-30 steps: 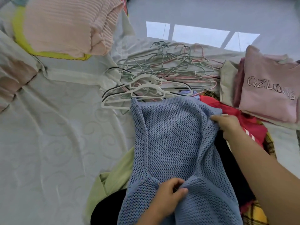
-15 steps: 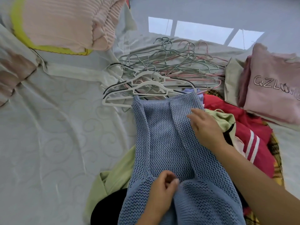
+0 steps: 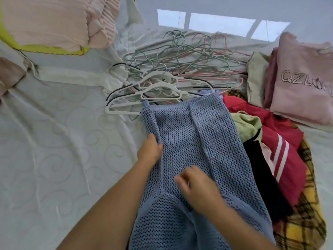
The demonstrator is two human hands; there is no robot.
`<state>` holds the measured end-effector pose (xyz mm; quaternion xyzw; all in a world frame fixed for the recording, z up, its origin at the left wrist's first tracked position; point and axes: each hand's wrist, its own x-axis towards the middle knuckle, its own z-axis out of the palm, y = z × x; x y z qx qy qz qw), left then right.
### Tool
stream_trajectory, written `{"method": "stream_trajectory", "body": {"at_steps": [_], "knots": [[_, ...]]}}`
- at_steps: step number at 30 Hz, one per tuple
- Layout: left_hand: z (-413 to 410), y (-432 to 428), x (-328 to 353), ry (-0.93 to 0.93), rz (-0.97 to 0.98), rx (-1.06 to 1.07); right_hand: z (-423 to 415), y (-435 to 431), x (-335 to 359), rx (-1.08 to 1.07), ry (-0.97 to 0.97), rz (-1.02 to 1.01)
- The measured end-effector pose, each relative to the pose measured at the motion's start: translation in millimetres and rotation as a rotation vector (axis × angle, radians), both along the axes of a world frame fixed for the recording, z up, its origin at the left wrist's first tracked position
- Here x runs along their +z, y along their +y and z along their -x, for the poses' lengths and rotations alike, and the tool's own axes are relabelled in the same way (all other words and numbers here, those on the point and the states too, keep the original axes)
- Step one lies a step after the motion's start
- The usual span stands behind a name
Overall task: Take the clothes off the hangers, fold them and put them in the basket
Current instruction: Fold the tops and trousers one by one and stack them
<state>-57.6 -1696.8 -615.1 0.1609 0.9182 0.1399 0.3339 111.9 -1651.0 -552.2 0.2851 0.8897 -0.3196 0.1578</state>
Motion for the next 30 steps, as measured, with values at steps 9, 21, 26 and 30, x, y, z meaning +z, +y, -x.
{"method": "stream_trajectory", "body": {"at_steps": [9, 21, 26, 30], "knots": [[37, -45, 31, -0.283, -0.557, 0.670, 2, -56, 51, 0.247, -0.104, 0.366], [-57, 25, 10, 0.048, -0.105, -0.275, -108, 55, 25, -0.452, -0.125, 0.251], [-127, -80, 26, 0.110, -0.291, 0.102, -136, 44, 19, -0.498, -0.078, 0.217], [-188, -130, 44, 0.217, -0.298, 0.092, -166, 30, 19, -0.666, -0.028, 0.039]]}}
